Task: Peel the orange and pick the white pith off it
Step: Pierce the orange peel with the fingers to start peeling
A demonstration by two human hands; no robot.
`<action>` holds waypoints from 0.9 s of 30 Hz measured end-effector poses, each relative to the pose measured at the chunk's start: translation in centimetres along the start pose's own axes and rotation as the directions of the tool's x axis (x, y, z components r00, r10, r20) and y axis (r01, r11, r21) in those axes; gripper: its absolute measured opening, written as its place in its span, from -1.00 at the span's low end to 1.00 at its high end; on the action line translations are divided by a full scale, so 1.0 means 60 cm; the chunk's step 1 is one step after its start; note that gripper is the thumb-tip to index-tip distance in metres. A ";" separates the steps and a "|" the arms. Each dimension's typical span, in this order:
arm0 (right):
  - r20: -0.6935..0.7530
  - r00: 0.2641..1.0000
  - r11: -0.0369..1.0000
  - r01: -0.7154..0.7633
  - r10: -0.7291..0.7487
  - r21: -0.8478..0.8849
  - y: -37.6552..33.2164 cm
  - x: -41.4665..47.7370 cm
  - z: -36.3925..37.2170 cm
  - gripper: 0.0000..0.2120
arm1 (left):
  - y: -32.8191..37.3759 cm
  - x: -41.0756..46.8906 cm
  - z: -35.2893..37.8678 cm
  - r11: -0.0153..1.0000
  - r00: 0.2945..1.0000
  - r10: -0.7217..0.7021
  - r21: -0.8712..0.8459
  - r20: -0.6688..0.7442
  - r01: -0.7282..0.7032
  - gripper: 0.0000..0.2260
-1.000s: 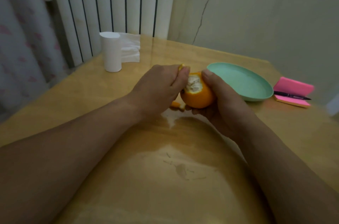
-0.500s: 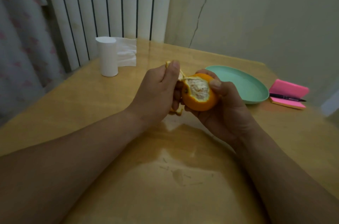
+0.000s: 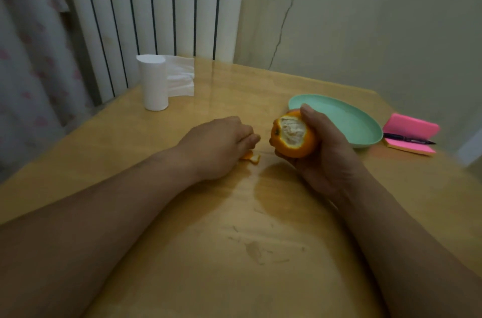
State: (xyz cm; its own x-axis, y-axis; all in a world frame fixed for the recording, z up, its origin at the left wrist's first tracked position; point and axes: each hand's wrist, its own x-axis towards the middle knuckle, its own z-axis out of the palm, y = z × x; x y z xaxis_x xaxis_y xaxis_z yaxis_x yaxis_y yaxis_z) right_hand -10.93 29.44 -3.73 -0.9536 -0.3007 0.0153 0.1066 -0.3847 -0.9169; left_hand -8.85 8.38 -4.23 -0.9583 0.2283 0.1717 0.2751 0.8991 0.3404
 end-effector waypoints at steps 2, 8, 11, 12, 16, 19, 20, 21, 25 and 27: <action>-0.014 1.000 1.000 0.015 -0.015 0.004 0.001 0.002 -0.002 -0.54 | 0.007 -0.001 -0.002 0.999 0.999 0.021 0.025 -0.038 -0.020 -0.55; 0.087 0.992 0.996 0.091 -0.089 -0.019 0.004 0.001 0.000 -0.76 | 0.033 -0.010 -0.008 0.847 0.999 -0.013 -0.532 -0.037 -0.009 -0.60; 0.096 0.990 0.995 0.102 -0.101 -0.008 0.006 0.000 0.007 -0.75 | 0.031 -0.010 -0.007 0.826 1.000 0.006 -0.563 -0.029 -0.021 -0.66; 0.091 0.990 0.994 0.107 -0.107 0.001 0.006 0.000 0.008 -0.75 | 0.031 -0.009 -0.007 0.822 1.000 0.004 -0.569 -0.028 -0.019 -0.68; 0.072 0.992 0.995 0.104 -0.104 0.012 0.007 0.003 0.006 -0.73 | 0.033 -0.011 -0.006 0.825 0.999 0.027 -0.565 0.025 -0.008 -0.73; 0.085 0.991 0.995 0.100 -0.100 -0.002 0.006 0.002 0.006 -0.73 | 0.033 -0.016 -0.010 0.852 0.998 0.061 -0.522 0.016 -0.044 -0.74; 0.095 0.990 0.995 0.103 -0.101 -0.015 0.006 0.001 0.006 -0.72 | 0.033 -0.017 -0.011 0.863 0.998 0.069 -0.502 0.004 -0.057 -0.74; 0.107 0.989 0.993 0.106 -0.101 -0.044 0.004 0.000 0.006 -0.71 | 0.032 -0.018 -0.012 0.875 0.997 0.076 -0.478 -0.005 -0.070 -0.75; 0.136 0.984 0.977 0.138 -0.116 -0.163 0.004 -0.004 0.008 -0.69 | 0.032 -0.016 -0.009 0.891 0.996 0.083 -0.446 -0.021 -0.084 -0.81; 0.126 0.981 0.967 0.171 -0.148 -0.190 0.007 -0.003 0.012 -0.70 | 0.034 -0.015 -0.006 0.868 0.997 0.067 -0.489 -0.050 -0.083 -0.82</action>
State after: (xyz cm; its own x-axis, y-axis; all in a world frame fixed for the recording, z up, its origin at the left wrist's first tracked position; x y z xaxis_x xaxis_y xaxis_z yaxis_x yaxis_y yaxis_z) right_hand -10.52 28.69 -3.86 -0.9156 -0.3480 0.2013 -0.1130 -0.2576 -0.9596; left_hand -7.42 9.89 -3.34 -0.9327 0.2693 0.2397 0.3558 0.5791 0.7336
